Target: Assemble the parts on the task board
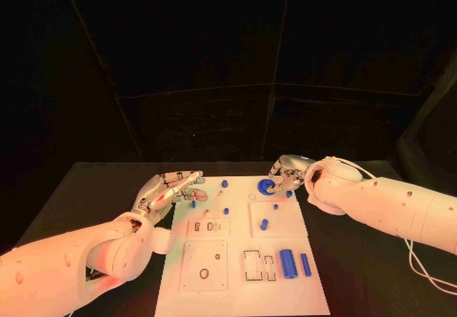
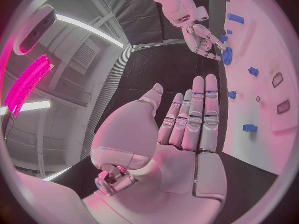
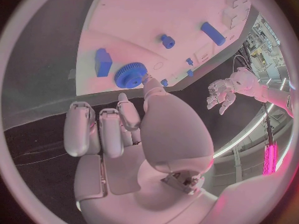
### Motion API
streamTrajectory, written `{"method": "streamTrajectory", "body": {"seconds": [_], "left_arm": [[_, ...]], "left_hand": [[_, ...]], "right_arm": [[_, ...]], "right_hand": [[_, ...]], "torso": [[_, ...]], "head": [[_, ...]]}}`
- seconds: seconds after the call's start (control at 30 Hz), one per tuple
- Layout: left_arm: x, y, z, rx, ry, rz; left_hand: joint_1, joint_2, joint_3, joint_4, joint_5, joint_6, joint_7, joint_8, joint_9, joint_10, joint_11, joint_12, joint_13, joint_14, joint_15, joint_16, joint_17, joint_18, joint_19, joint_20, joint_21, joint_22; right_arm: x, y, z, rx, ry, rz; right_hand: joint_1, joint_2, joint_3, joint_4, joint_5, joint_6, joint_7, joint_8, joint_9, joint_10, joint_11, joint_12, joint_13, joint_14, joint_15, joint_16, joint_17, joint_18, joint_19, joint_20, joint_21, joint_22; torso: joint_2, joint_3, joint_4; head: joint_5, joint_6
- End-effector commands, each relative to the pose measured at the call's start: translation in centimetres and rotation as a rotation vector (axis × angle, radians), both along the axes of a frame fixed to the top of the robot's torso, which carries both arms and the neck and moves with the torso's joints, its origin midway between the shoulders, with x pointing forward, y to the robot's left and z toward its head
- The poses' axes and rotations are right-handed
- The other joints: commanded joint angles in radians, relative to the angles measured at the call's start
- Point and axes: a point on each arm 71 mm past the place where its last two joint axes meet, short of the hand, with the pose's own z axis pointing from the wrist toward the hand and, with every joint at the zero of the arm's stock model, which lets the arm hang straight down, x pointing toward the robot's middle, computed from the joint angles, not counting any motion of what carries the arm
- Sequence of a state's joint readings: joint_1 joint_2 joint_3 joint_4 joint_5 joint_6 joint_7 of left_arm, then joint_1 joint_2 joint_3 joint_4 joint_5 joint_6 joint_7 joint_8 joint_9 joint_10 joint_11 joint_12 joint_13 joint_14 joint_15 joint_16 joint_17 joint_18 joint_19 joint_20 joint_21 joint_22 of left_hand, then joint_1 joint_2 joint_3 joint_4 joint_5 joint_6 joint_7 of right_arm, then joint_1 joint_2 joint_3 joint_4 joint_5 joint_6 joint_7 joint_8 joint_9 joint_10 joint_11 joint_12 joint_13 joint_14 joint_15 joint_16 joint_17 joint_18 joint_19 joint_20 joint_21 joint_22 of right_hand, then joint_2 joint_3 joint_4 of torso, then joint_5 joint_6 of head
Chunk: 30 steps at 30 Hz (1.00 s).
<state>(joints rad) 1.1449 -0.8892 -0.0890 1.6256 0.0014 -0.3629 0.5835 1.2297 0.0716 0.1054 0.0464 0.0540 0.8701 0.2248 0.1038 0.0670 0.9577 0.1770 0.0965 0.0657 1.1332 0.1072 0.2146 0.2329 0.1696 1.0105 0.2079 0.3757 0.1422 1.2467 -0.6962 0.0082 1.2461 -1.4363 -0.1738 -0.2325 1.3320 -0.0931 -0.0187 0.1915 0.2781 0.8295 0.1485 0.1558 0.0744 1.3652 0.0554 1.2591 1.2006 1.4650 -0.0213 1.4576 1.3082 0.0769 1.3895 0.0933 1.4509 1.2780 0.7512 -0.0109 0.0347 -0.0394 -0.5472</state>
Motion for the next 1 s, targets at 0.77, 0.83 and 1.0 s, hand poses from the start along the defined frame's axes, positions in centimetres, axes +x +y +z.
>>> {"method": "streamTrajectory", "body": {"seconds": [0.77,0.83,1.0], "left_arm": [[0.1,-0.2,0.0,-0.01,0.001,-0.023],[0.1,-0.2,0.0,-0.01,0.002,-0.023],[0.1,-0.2,0.0,-0.01,0.004,-0.024]], "left_hand": [[0.006,0.007,0.005,-0.014,-0.003,-0.002,0.007,-0.008,-0.001,-0.001,0.0,-0.007,0.0,-0.003,0.006,-0.006,0.004,0.012,0.002,0.007,-0.004,-0.002],[0.006,0.007,0.005,-0.014,-0.003,-0.002,0.007,-0.008,-0.001,-0.001,0.0,-0.007,0.0,-0.003,0.006,-0.006,0.004,0.012,0.002,0.007,-0.004,-0.002],[0.006,0.007,0.005,-0.014,-0.003,-0.002,0.007,-0.008,-0.001,-0.001,0.0,-0.007,0.0,-0.003,0.006,-0.006,0.004,0.012,0.002,0.007,-0.004,-0.002]], "right_arm": [[0.4,1.6,-0.3,-0.065,0.007,0.059],[0.5,1.6,-0.2,-0.07,-0.003,0.055],[0.5,1.9,0.0,-0.09,-0.04,0.052]], "right_hand": [[0.066,0.062,0.028,-0.036,-0.045,0.054,-0.013,0.038,0.004,0.043,-0.005,0.067,0.088,0.072,-0.002,0.025,0.09,-0.024,0.027,-0.004,0.027,0.048],[0.066,0.071,0.035,-0.038,-0.045,0.075,-0.014,0.046,0.006,0.046,-0.006,0.07,0.093,0.072,-0.003,0.026,0.091,-0.025,0.028,-0.005,0.029,0.051],[0.11,0.102,0.081,-0.069,-0.099,0.154,-0.022,0.074,0.015,0.056,-0.013,0.079,0.109,0.073,-0.014,0.031,0.1,-0.028,0.037,-0.013,0.036,0.067]], "torso": [[-0.001,0.0002,-0.0018],[-0.001,0.0001,-0.0009],[0.0,0.0,-0.0003]], "head": [[0.0,-0.015],[0.0,-0.016],[0.0,-0.018]]}}
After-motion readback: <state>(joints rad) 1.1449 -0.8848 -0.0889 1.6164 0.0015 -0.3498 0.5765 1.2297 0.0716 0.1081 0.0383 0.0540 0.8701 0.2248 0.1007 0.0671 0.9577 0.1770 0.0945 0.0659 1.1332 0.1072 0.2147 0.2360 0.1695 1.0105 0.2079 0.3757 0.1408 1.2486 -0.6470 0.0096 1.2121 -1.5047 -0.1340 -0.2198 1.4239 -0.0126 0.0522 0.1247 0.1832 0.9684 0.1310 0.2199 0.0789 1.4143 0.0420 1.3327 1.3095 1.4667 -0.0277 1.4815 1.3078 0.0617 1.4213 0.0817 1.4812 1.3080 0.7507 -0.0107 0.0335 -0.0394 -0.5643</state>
